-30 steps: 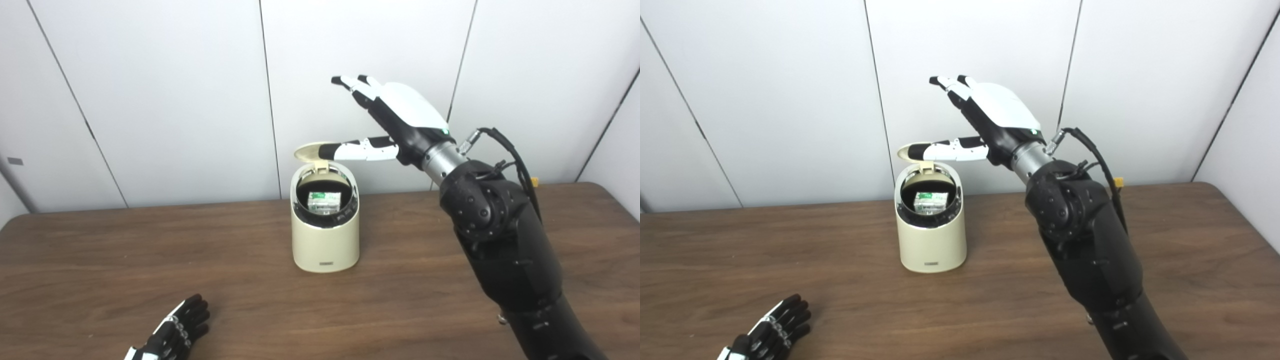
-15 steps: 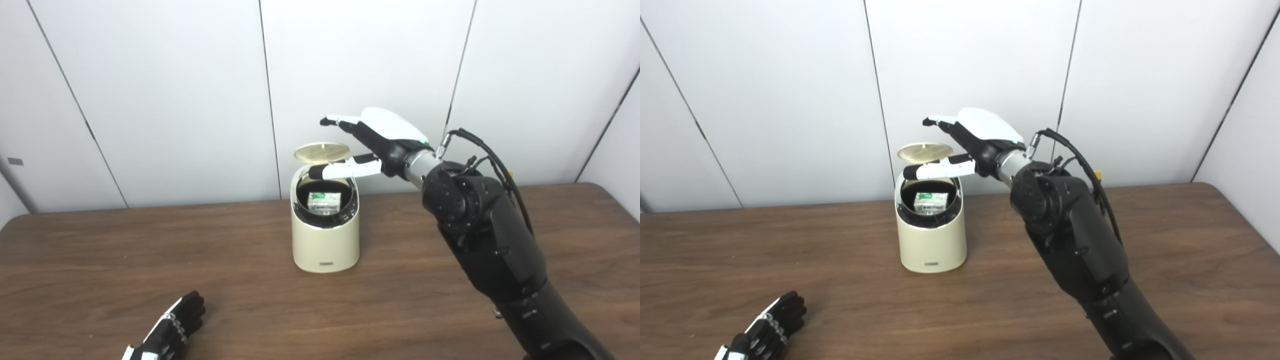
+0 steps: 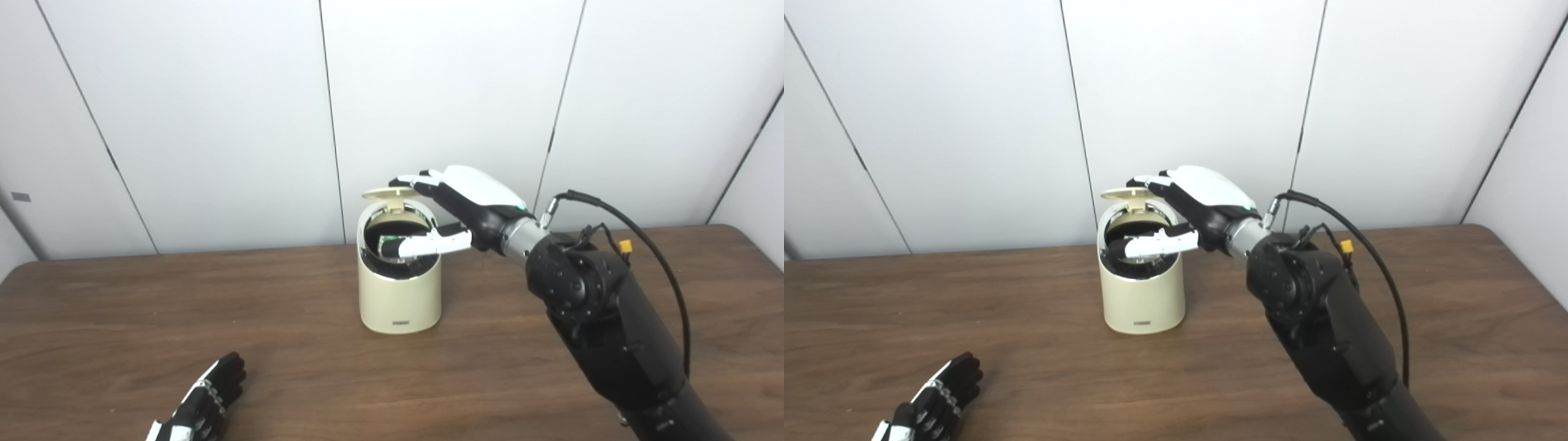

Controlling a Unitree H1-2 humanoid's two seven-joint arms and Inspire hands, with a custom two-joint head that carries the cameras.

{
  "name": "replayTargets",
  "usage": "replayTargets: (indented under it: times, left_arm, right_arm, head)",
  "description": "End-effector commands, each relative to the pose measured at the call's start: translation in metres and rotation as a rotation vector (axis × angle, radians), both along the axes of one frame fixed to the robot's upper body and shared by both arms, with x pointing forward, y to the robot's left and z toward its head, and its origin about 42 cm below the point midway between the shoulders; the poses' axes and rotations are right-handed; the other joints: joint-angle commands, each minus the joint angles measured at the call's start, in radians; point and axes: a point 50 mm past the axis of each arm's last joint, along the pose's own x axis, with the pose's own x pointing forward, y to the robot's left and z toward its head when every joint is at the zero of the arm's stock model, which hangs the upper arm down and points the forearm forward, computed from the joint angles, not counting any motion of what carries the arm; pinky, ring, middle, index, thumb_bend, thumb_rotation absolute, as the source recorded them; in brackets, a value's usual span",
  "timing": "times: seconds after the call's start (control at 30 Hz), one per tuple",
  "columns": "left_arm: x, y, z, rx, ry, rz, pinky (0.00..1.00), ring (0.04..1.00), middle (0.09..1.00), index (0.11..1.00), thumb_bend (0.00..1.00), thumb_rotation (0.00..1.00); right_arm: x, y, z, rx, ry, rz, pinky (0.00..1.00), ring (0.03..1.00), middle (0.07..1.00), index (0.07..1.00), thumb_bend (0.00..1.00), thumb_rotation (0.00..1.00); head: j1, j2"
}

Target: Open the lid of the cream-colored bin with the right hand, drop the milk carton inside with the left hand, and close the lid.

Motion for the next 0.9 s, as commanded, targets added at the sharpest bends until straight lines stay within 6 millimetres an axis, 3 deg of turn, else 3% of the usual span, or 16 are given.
replayTargets:
  times: [0.0,0.37,0.87]
  left_arm:
    - [0.003,-0.003,0.002,-0.005,-0.014,0.006,0.95,0.926,0.915,0.92,0.77,0.91]
    - [0.002,-0.008,0.002,-0.019,-0.006,0.025,0.95,0.923,0.905,0.904,0.8,0.89]
    - [-0.002,-0.018,0.01,-0.028,-0.011,0.023,0.92,0.907,0.892,0.898,0.8,0.88]
  right_arm:
    - [-0.005,-0.002,0.02,0.013,-0.09,0.006,0.98,0.964,0.893,0.877,0.84,0.85]
    - [-0.02,-0.009,-0.002,-0.007,-0.093,0.041,0.93,0.926,0.849,0.86,0.82,0.84]
    - [-0.032,-0.013,-0.022,-0.064,-0.025,0.072,1.0,0.933,0.849,0.838,0.81,0.79]
  head:
    - [0.0,0.001]
    - [0.0,0.012]
    - [-0.003,0.039]
